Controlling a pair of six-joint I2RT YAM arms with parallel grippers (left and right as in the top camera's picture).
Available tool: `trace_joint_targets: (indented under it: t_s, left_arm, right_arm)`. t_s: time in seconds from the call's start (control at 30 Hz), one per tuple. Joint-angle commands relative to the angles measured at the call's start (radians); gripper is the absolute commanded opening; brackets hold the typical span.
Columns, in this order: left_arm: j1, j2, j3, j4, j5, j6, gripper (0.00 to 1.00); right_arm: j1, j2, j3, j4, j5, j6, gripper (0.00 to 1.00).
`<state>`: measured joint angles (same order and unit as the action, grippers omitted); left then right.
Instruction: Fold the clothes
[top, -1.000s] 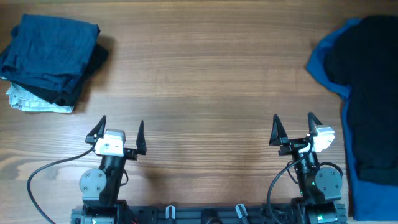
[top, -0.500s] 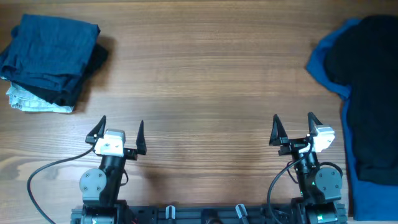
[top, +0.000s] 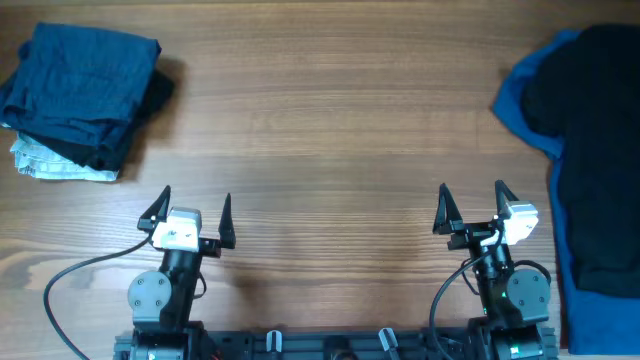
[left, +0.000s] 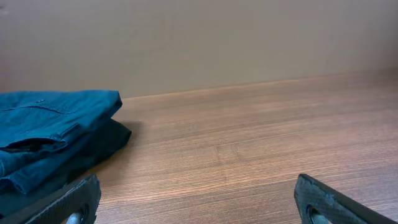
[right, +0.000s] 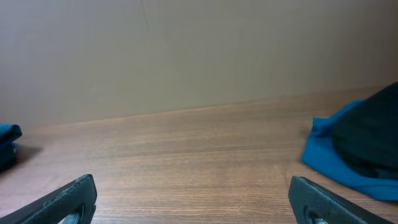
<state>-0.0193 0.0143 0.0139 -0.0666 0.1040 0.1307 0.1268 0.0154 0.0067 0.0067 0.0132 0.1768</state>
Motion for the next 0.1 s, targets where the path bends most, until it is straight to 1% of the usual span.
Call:
trace_joint_targets:
  t_s: [0.0,0.07]
  left_arm:
    - [0.004,-0.008,-0.008,0.002,0.019,0.019,1.00]
    - [0.004,-0.008,-0.008,0.002,0.019,0.019,1.00]
  right_arm:
    - [-0.007,-0.008,-0.002,0.003,0.013,-0.017,1.00]
    - [-0.007,-0.008,-0.002,0.003,0.013,-0.017,1.00]
